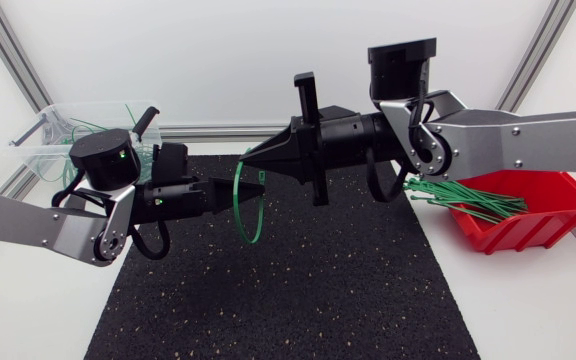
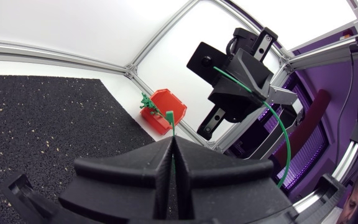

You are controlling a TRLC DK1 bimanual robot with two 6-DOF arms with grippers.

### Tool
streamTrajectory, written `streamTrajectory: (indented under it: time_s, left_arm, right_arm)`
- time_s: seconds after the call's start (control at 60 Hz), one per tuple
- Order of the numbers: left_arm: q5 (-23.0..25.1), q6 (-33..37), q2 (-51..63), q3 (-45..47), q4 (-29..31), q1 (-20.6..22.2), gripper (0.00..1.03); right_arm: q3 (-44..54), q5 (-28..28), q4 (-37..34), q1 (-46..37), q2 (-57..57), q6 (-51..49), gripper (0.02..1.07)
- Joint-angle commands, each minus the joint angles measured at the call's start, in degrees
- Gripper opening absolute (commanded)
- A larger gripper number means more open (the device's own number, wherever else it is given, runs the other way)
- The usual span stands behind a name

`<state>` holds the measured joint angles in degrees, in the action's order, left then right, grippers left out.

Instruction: Take a green cable tie from the red box, thread the tail through the head to close it, then place it in the transparent bin on the left.

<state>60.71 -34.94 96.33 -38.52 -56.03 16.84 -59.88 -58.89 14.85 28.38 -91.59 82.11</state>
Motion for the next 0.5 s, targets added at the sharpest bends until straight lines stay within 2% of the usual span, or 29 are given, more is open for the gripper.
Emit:
streamTrajectory:
  time_s: [0.0,0.483]
  left_arm:
    - [0.73,-1.62,-1.32,-0.50,-0.83,0.56,0.03]
    - [-0.15,-2.24,-0.71,-1.82,-0.83,-0.93,0.03]
  right_arm:
    - [1.52,-0.52,0.27,-0.34,1.15,1.57,0.08]
    - [2.13,-0.78,-3.25,1.33,1.33,4.38,0.08]
